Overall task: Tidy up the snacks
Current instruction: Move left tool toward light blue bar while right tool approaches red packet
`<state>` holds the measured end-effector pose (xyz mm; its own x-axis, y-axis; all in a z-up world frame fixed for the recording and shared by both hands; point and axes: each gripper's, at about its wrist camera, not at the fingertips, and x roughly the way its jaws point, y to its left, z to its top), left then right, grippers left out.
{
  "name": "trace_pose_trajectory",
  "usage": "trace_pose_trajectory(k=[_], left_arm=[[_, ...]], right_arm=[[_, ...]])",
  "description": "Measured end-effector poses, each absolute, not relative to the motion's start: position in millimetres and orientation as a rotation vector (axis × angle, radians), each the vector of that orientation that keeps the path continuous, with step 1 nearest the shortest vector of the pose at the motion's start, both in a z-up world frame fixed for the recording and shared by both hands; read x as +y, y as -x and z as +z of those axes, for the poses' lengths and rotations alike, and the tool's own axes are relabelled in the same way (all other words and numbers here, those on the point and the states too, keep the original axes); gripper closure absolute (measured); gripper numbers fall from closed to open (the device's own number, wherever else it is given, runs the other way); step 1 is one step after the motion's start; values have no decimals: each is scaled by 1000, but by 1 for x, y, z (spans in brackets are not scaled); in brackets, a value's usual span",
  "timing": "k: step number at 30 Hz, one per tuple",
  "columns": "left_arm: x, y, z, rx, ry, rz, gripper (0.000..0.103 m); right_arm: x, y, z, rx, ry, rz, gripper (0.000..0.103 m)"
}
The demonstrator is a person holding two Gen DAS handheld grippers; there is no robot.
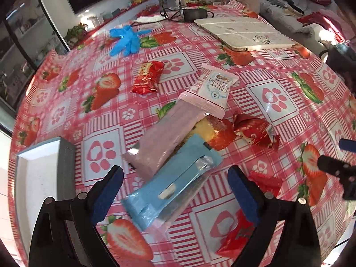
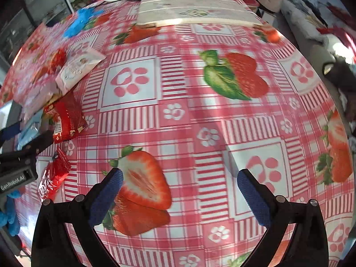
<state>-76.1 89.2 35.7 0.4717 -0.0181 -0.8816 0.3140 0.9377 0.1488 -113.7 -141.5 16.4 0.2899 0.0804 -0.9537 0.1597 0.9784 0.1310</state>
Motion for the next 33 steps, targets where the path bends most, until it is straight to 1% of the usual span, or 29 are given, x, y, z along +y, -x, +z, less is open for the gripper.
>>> trace_pose_trajectory(k=[3,4,6,9,12,15,16,17,18,19,20,21,23,27,30,31,33], left_arm=[[110,80,35,1078,-314,-197,7],[117,80,34,1087,-311,-190,9],[128,79,34,1095,-304,-165,13],[143,81,41,1091,-281,-164,13],[139,84,43,1086,-307,-204,13],[117,84,33,1108,-390,-225,13],[109,83,28,1113,-418,-219,18],[103,82,23,1121,-432,-218,33],[100,82,20,1131,-419,-223,40],[100,83,22,1117,-378,-232,52],[100,82,22,1130,-349,-245,70],[101,82,21,1136,-326,-254,72],[103,86,24,1123,-305,-251,80],[117,106,36,1100,-248,-238,85],[129,126,42,1102,-215,-224,85],[130,130,42,1098,-219,-208,82],[130,132,43,1081,-246,-192,61]], right_arm=[[-124,119,29,1266,-279,41,0],[-109,117,31,1266,-273,77,0],[-71,115,30,1274,-235,139,0],[-27,118,16,1285,-161,166,0],[-3,120,10,1245,-61,156,0],[0,119,6,1224,34,137,0],[-6,118,3,1224,52,120,0],[-17,120,3,1218,50,108,0],[-30,120,2,1220,36,90,0],[-46,119,1,1223,20,66,0],[-62,121,1,1226,3,43,0],[-77,122,1,1228,-15,23,0],[-101,124,0,1234,-40,-15,0],[-110,128,2,1215,-18,2,0],[-109,131,2,1197,-20,2,0],[-109,131,2,1198,-22,1,0],[-109,130,3,1222,-55,-24,0]])
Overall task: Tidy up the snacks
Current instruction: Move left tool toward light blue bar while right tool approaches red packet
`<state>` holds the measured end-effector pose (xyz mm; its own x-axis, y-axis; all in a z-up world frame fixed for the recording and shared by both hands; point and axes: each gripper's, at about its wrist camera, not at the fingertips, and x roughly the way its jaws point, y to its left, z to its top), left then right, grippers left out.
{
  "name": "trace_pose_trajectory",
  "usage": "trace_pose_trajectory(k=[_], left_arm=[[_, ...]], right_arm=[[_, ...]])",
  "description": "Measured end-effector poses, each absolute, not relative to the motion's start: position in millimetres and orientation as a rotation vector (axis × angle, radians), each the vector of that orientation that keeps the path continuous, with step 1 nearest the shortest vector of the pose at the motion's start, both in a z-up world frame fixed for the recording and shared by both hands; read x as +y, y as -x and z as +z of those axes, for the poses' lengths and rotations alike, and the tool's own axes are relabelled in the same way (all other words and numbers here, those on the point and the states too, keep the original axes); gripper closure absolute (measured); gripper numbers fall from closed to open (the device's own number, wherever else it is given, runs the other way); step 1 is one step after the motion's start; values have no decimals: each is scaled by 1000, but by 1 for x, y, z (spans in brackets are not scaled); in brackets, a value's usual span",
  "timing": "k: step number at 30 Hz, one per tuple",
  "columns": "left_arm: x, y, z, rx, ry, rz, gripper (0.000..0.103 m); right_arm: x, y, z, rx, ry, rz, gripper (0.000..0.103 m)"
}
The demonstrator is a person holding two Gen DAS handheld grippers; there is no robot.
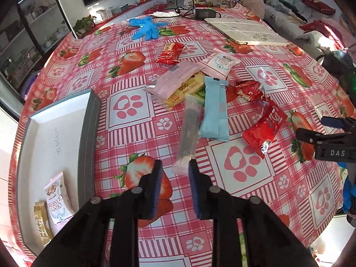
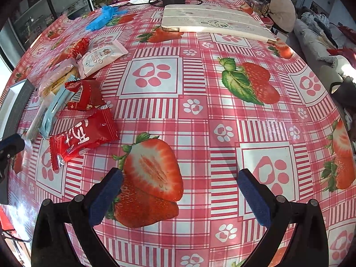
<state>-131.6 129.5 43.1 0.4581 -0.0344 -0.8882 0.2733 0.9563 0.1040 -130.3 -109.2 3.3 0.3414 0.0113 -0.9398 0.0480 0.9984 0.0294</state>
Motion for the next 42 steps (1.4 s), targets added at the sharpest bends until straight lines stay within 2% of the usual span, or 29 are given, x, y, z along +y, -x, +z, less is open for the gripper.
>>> trace_pose_trajectory(k=[1,2,5,10,11,12,13,14,15,16,20,21,22,23,25,28,31,34,37,42], left_arm=[[127,130,44,1067,-267,-183,40],[124,126,44,1053,-286,-170,26],[110,113,39,1045,-325,-181,24],[104,97,20,1074,-325,-147,24],[106,96,19,1088,-306,-145,27],[108,96,19,1093,-282,-151,36],[109,99,20,1096,-267,-175,50],[109,103,20,1099,-259,-189,73],[110,107,21,1107,-247,-199,80],[110,113,21,1114,-235,-204,83],[115,138,22,1108,-207,-198,81],[115,140,23,1098,-218,-185,78],[114,139,25,1083,-229,-179,68],[113,138,27,1069,-241,-174,47],[113,132,30,1056,-245,-139,24],[113,129,28,1077,-219,-125,24],[113,132,18,1099,-222,-103,24],[117,134,16,1087,-179,-103,17],[120,131,6,1128,-99,-159,0],[116,129,6,1049,-92,-158,0]], right_arm=[[-109,129,5,1228,-106,-18,0],[-105,127,8,1223,-176,18,0],[-91,117,15,1224,-327,67,0],[-50,86,10,1256,-208,-6,0],[-42,84,9,1262,-143,-11,0],[-37,85,8,1255,-107,13,0],[-35,86,6,1260,-78,35,0],[-39,89,7,1256,-77,56,0],[-44,93,7,1267,-60,63,0],[-52,98,6,1263,-41,79,0],[-95,121,2,1252,30,67,0],[-105,126,2,1247,24,70,0],[-113,128,3,1247,19,60,0],[-119,129,3,1251,6,50,0],[-123,129,5,1256,-14,24,0],[-112,125,12,1228,-38,102,0],[-85,113,18,1195,87,151,0],[-68,102,7,1214,186,236,0],[-70,100,5,1206,161,283,0],[-72,105,4,1181,157,284,0]])
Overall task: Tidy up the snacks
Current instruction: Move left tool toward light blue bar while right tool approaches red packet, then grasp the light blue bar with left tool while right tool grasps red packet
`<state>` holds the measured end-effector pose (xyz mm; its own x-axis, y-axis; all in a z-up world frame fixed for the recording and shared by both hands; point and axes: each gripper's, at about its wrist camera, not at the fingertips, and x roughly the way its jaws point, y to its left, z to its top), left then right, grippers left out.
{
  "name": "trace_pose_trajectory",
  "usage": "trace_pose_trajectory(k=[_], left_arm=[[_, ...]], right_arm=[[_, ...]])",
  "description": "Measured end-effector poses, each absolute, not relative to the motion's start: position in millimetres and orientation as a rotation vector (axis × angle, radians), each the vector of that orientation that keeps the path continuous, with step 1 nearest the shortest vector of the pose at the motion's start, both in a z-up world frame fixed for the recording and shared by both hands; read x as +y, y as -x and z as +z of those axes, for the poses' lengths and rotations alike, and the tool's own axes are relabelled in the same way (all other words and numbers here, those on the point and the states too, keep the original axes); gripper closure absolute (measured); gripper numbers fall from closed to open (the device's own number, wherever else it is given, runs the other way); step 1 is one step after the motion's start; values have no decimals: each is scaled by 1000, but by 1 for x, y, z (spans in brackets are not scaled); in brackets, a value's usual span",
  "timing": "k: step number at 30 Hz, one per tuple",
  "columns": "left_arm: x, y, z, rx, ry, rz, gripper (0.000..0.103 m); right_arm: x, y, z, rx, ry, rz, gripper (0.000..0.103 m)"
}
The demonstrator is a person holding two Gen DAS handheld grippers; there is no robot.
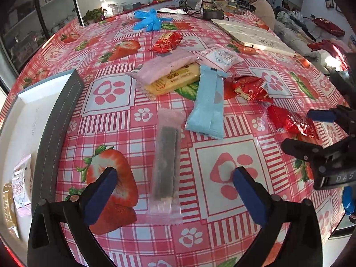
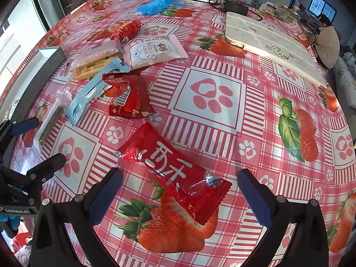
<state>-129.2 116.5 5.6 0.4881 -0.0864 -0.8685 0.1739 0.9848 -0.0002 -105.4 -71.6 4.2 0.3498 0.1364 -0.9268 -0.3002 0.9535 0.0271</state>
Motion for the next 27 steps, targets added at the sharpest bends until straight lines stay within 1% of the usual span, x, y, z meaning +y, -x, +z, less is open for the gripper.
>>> trace_pose_trajectory(k=[4,17,19,22,27], left_arm=[[116,131,5,991,-94,-177,0],[117,130,4,993,-94,-176,0],[116,128,5,1012,-99,-174,0],[108,117,8,1088,-122,-198,0],[87,96,12,1099,-217,-192,2]], right_arm=[[-73,110,6,1163,156,285,0],[-69,104,4,1180,161,285,0],[-68,99,4,1192,165,288,0],[-67,98,5,1198,167,290,0],[-76,99,4,1181,141,261,0]])
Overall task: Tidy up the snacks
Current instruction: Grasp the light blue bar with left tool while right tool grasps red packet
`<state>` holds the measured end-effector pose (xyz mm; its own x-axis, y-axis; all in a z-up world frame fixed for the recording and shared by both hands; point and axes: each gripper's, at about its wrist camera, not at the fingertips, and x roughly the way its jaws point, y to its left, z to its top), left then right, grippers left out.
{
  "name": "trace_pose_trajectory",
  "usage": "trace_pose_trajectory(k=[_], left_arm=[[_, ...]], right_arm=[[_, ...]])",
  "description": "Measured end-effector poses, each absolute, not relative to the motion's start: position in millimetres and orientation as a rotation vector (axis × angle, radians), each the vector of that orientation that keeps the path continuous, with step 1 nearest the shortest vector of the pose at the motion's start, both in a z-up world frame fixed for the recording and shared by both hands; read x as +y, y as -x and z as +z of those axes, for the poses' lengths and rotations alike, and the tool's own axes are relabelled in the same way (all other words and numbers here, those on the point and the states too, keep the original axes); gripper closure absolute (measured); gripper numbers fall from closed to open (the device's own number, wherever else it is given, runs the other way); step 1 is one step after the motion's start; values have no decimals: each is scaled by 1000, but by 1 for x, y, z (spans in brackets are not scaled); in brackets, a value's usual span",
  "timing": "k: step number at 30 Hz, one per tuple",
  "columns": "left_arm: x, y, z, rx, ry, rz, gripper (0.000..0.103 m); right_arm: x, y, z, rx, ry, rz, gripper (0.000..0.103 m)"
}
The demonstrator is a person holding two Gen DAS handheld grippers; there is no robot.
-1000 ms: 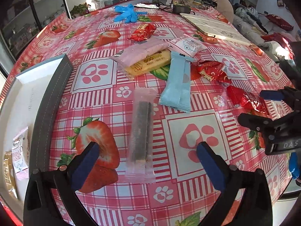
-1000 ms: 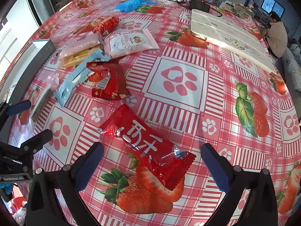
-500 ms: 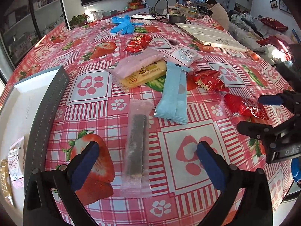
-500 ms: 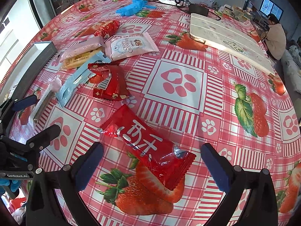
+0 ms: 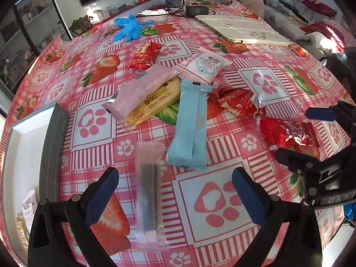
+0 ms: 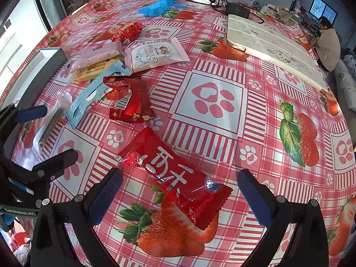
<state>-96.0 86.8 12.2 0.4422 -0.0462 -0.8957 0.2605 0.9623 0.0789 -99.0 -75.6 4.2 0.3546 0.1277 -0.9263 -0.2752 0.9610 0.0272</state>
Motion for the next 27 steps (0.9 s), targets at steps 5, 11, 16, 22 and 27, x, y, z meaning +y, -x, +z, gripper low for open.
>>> trace_pose_trajectory(k=[5,11,16,22,27], left_arm=[[93,75,7,1138,-126,-194,8],[75,68,14,1141,-169,-235,40],[69,77,19,1126,-186,-219,54],[101,138,19,1111,-142,-196,54],[116,160,17,1111,-147,-172,27]], right_arm=[[-78,100,5,1178,149,266,0],[-72,86,5,1259,197,311,0],[-70,94,14,1256,190,302,23],[-69,128,22,1261,124,282,73],[-63,151,24,1303,52,322,61]])
